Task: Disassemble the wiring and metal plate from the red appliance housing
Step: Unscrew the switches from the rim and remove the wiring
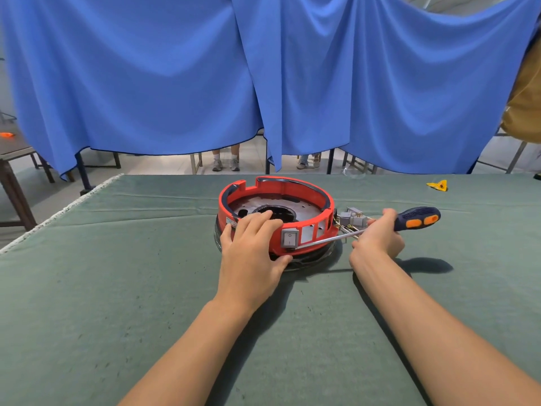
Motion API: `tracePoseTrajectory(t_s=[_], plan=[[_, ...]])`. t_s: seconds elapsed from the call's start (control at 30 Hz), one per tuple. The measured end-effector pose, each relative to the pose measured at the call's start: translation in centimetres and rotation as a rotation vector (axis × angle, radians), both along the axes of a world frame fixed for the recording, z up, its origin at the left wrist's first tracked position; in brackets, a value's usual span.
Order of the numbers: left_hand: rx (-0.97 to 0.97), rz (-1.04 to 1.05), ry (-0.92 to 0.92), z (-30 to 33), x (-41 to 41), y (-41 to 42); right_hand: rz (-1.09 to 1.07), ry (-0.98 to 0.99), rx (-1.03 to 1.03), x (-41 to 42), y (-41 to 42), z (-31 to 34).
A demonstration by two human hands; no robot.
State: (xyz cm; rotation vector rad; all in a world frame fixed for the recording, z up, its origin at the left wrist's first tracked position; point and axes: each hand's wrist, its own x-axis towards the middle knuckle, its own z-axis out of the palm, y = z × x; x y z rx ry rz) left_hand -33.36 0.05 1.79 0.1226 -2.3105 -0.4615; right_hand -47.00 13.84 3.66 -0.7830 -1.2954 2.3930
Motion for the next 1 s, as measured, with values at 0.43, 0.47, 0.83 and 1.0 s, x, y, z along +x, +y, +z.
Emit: tracePoseTrajectory(t_s=[0.43,0.47,0.83,1.0], plan=[[0.073,0.003,0.005,0.1,-0.3,0.0,0.021,0.030,-0.023,0.0,-1.7,0.4],[0.075,0.003,0.010,0.0,-0.2,0.0,0.022,0.028,-0.030,0.1,-1.7,0.6],[0.110,0.024,0.000,0.4,-0.4,0.2,0.012,0.199,-0.054,3.0,-0.3,2.7],[0.075,0.037,-0.023,0.3,-0.5,0.2,0.007,0.209,-0.035,3.4,0.1,2.4]])
